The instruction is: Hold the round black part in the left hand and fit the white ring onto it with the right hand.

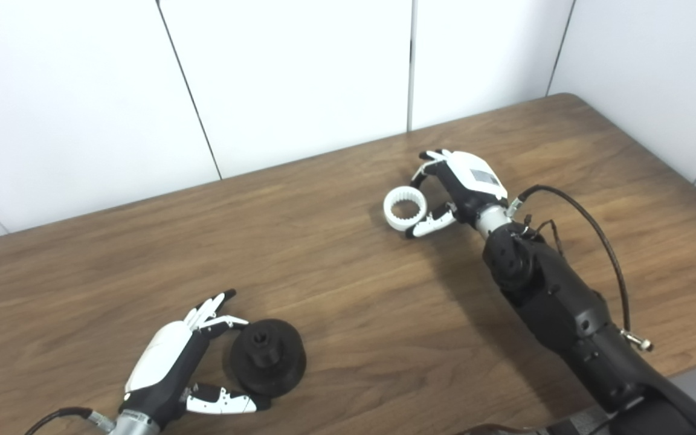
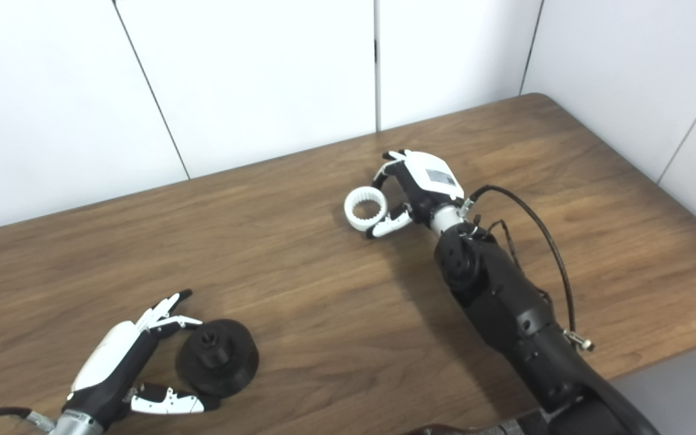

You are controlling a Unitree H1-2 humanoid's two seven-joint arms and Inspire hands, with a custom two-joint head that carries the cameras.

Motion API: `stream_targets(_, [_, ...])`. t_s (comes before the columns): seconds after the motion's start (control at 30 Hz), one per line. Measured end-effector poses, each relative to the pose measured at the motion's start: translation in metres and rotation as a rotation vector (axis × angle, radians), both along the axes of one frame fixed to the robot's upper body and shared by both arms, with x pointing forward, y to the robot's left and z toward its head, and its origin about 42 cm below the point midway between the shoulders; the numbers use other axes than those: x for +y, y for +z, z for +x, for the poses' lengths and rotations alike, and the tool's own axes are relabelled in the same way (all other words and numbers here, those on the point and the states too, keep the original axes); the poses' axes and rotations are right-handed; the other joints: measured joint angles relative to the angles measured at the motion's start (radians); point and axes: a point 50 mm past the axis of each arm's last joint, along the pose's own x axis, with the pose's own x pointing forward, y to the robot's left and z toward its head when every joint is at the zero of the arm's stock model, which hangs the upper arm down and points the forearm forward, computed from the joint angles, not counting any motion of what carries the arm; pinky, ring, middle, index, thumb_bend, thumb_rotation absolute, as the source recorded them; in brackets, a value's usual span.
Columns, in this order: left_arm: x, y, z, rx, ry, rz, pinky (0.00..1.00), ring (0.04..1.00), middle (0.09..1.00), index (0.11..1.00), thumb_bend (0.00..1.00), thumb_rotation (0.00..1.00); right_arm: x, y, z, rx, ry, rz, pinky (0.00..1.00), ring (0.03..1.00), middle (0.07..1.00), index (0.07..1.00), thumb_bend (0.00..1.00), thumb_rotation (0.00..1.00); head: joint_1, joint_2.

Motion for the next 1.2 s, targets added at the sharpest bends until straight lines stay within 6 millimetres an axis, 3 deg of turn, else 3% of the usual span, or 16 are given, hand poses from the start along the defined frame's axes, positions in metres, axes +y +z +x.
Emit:
stream_targets(0.43, [-0.001, 0.000, 0.000, -0.002, 0.000, 0.001, 1.00, 1.000, 1.000, 0.648, 0.94, 0.34, 0.009, 0.049, -0.012, -0.181, 0.040, 0.059, 1.00, 0.954, 0.899, 0.490, 0.52, 0.15, 0.017, 0.008])
stream_targets(0.67, [-0.005, 0.000, 0.001, 0.002, 0.005, -0.006, 1.00, 1.000, 1.000, 0.646, 0.95, 0.32, 0.018, 0.067, -0.027, -0.225, 0.097, 0.063, 0.96, 0.940, 0.899, 0.490, 0.52, 0.15, 0.083, 0.023])
stream_targets(0.8, [-0.008, 0.000, 0.001, 0.003, 0.008, -0.011, 1.00, 1.000, 1.000, 0.644, 0.95, 0.31, 0.021, 0.066, -0.041, -0.221, 0.127, 0.074, 0.94, 0.941, 0.901, 0.490, 0.52, 0.15, 0.115, 0.029])
stream_targets(1.03, [-0.016, 0.000, 0.003, 0.005, 0.018, -0.004, 1.00, 1.000, 1.000, 0.648, 0.95, 0.33, 0.035, 0.048, -0.071, -0.158, 0.194, 0.145, 0.86, 0.941, 0.900, 0.491, 0.52, 0.15, 0.207, 0.040])
stream_targets(1.2, [-0.026, -0.001, 0.004, 0.009, 0.028, -0.013, 1.00, 1.000, 1.000, 0.649, 0.95, 0.33, 0.045, 0.051, -0.086, -0.169, 0.244, 0.180, 0.89, 0.955, 0.903, 0.491, 0.52, 0.15, 0.296, 0.048])
